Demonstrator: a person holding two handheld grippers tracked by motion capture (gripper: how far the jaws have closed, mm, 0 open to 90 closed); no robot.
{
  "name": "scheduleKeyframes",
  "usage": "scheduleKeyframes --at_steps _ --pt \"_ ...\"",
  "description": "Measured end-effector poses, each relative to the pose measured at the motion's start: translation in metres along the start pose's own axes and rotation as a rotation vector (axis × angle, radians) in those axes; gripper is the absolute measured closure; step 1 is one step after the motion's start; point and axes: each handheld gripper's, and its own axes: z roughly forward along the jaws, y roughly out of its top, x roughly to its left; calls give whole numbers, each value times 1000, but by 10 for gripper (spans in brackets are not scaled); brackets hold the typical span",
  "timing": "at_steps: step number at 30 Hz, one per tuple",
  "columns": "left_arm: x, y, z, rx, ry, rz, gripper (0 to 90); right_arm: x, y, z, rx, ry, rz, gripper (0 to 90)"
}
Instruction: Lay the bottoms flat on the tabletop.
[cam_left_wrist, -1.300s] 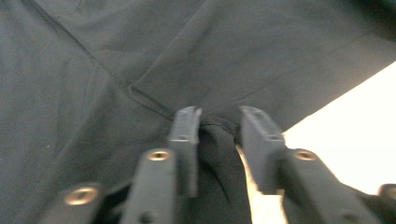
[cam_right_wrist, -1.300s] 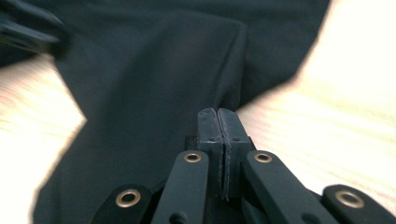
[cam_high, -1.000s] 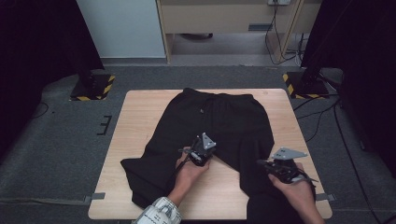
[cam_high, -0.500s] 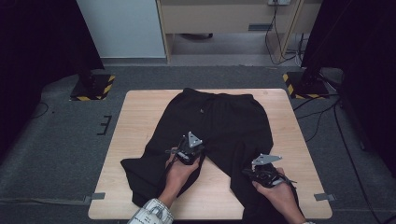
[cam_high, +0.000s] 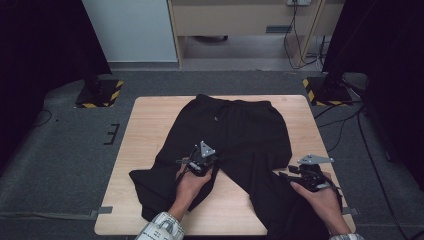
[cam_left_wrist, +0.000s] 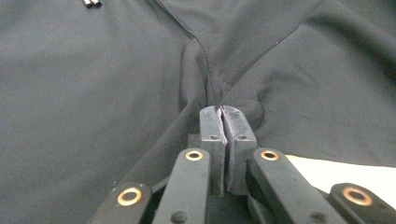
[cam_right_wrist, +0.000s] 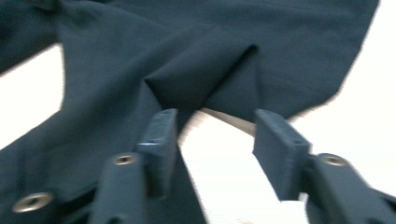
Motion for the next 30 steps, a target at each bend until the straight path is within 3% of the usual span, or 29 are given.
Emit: scheduleKeyframes --at_steps 2,3,5,7,9,11,12,13,14,16,17,18,19,21,25,27,30 --pt "1 0 0 0 -6 -5 869 -2 0 6 48 -43 -28 643" --pt "1 0 0 -1 -10 -11 869 -3 1 11 83 -64 -55 737" --pt "1 0 0 -4 -17 -13 869 -1 3 22 140 -66 -65 836" --pt "-1 0 -1 -8 -21 -1 869 6 7 31 159 -49 -87 859" --pt "-3 0 -1 -7 -32 3 867 16 12 38 144 -30 -102 855" --pt "-4 -1 -1 -1 -45 13 861 27 16 42 104 -17 -104 844" --pt "-5 -1 -1 5 -66 14 834 38 17 44 50 4 -104 837" --pt "-5 -1 -1 5 -66 14 803 38 17 44 50 4 -104 837" --pt "-6 -1 0 6 -71 16 803 44 17 47 46 4 -119 822" --pt "-10 0 -1 -6 -65 26 697 57 17 56 18 20 -139 768" --pt "-12 0 -1 -9 -64 31 697 57 17 56 18 20 -139 768" --pt "-15 0 0 -7 -66 39 602 64 18 61 -9 36 -149 684" --pt "-18 0 1 -4 -70 50 602 64 18 61 -9 36 -149 684" --pt "-24 1 5 -2 -70 76 544 70 20 68 -15 27 -159 588" --pt "-29 4 11 -12 -76 67 482 68 23 85 30 -22 -144 428" --pt "-31 4 15 -11 -78 71 459 65 23 89 36 -21 -118 390" --pt "-35 4 17 -4 -82 79 437 62 24 83 36 -5 -118 341"
